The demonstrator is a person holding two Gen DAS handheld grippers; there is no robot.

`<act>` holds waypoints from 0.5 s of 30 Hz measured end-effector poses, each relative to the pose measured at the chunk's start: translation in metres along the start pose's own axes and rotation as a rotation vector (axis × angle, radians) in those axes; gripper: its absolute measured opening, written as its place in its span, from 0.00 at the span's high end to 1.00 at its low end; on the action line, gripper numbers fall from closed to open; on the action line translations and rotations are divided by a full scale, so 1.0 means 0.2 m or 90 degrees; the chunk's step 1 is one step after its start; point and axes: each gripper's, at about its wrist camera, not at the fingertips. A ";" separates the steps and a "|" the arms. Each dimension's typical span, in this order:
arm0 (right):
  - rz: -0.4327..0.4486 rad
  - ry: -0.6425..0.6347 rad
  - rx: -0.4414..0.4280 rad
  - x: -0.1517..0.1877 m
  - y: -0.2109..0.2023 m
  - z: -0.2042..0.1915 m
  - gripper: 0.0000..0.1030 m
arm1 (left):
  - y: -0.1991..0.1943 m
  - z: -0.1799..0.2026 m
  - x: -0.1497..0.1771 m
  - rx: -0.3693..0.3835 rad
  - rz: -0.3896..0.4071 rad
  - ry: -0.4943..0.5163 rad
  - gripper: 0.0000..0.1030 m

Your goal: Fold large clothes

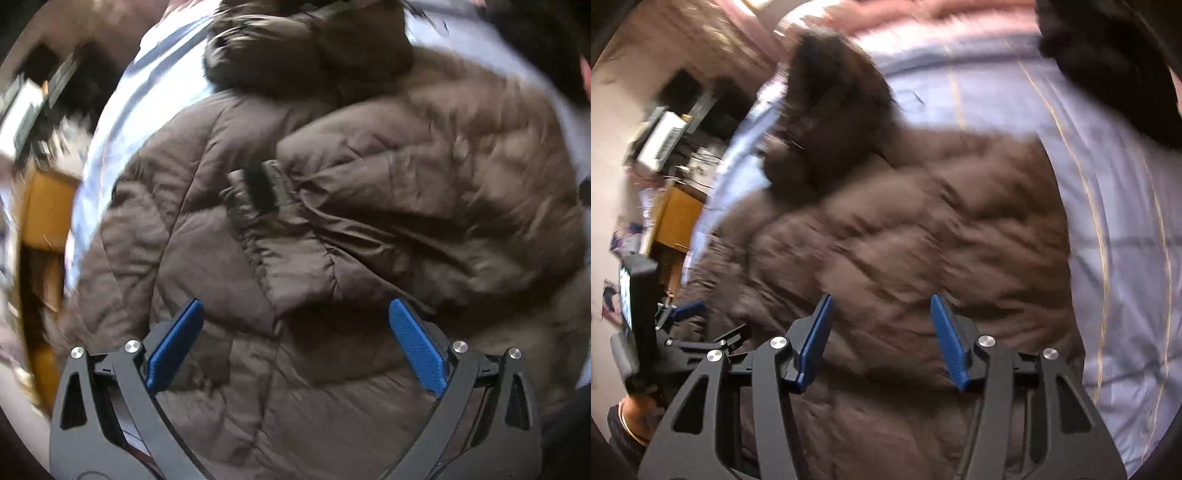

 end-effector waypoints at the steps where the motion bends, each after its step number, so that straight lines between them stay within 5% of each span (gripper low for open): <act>1: -0.016 -0.001 0.006 0.02 0.05 0.02 0.45 | 0.05 0.04 -0.01 -0.026 0.000 0.019 0.02; 4: -0.055 -0.022 0.061 0.05 0.20 0.06 0.45 | 0.19 0.09 -0.07 -0.027 -0.014 0.018 0.02; 9: -0.017 -0.012 0.072 -0.01 0.34 0.10 0.45 | 0.34 0.07 -0.13 -0.013 -0.032 -0.028 0.02; 15: -0.024 -0.002 0.058 -0.02 0.27 0.08 0.41 | 0.12 -0.10 -0.13 0.038 0.004 -0.087 0.02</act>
Point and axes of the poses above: each gripper's, at about its wrist camera, not at the fingertips, and y roughly the way its jaws point, z to its right, x to its underside, and after that the axes turned 6 degrees about z, right-handed
